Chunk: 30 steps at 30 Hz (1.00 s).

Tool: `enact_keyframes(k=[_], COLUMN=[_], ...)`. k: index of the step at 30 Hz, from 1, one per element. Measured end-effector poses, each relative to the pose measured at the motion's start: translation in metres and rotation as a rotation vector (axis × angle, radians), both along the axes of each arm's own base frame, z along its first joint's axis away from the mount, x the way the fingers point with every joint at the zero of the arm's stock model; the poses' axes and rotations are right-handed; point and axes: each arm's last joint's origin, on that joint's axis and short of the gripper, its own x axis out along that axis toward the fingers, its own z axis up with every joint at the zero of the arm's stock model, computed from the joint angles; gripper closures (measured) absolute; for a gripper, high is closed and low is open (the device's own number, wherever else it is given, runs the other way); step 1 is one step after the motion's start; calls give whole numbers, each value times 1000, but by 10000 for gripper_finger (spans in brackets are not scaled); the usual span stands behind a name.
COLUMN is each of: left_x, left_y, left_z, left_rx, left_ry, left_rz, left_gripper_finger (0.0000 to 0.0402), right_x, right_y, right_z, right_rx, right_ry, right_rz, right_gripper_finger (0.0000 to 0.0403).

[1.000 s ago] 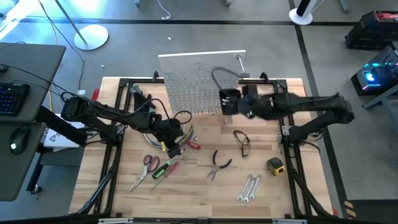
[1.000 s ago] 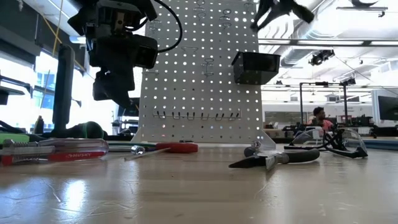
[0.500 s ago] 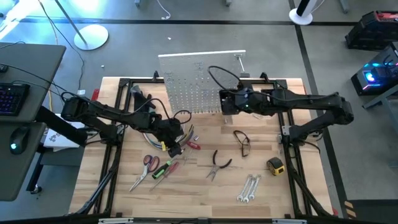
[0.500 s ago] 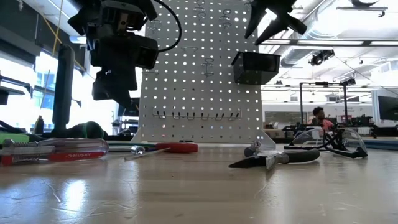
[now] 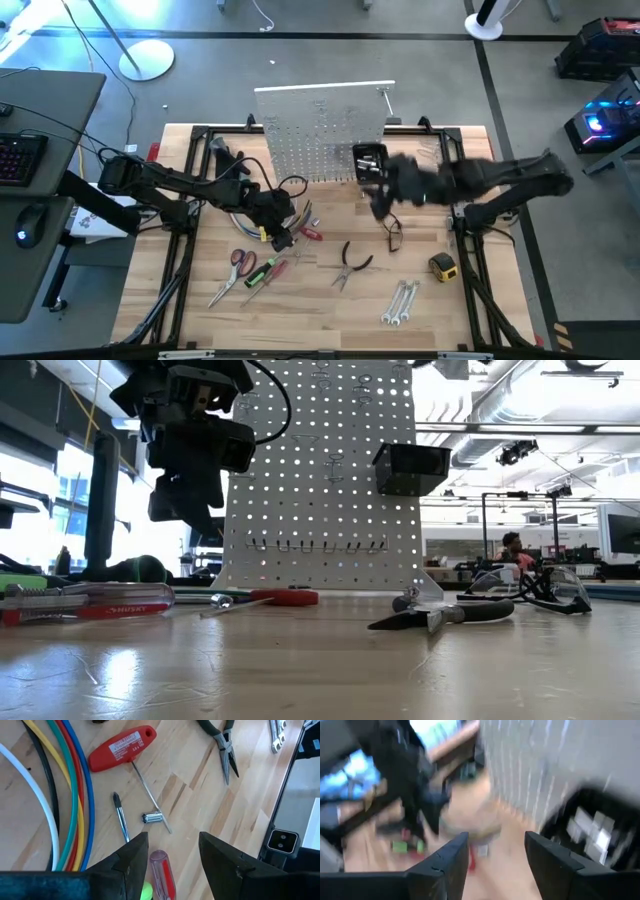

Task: Hang tools onto peg board
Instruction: Put the socket into the black bin on the peg board

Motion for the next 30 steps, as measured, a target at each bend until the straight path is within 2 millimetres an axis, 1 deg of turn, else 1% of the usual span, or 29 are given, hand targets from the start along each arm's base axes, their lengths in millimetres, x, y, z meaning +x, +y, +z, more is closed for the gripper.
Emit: enact_keyframes(k=[2,5,8,10,12,14,17,21,24,27,30], left_x=[0,0,0,0,0,0,0,0,-1,-1,-1], left_y=[0,0,0,0,-1,-1,-2,-2,-3,-4,-6], left_z=[0,0,0,0,0,0,0,0,0,0,0], left_rx=[0,-1,-6,-13,-17,-18,-33,-46,-53,-67,-94], left_ry=[2,-1,-2,0,2,3,10,16,21,29,44], left_rz=[0,-11,-20,-16,-11,-11,0,12,18,35,58], left_gripper_finger=[234,234,234,234,234,234,234,234,234,234,234], right_x=[-2,-4,-4,-2,3,8,14,24,34,47,57], right_y=[17,39,50,52,50,44,29,7,-5,-11,-15], right_z=[-20,-61,-102,-130,-154,-173,-203,-230,-249,-254,-256], right_rx=[62,175,308,354,354,331,299,272,261,248,185], right_ry=[59,132,146,140,123,95,121,154,209,229,236], right_rz=[-11,-79,-166,-217,-250,-291,-413,-577,-643,-650,-647], right_gripper_finger=[215,215,215,215,215,215,215,215,218,225,231])
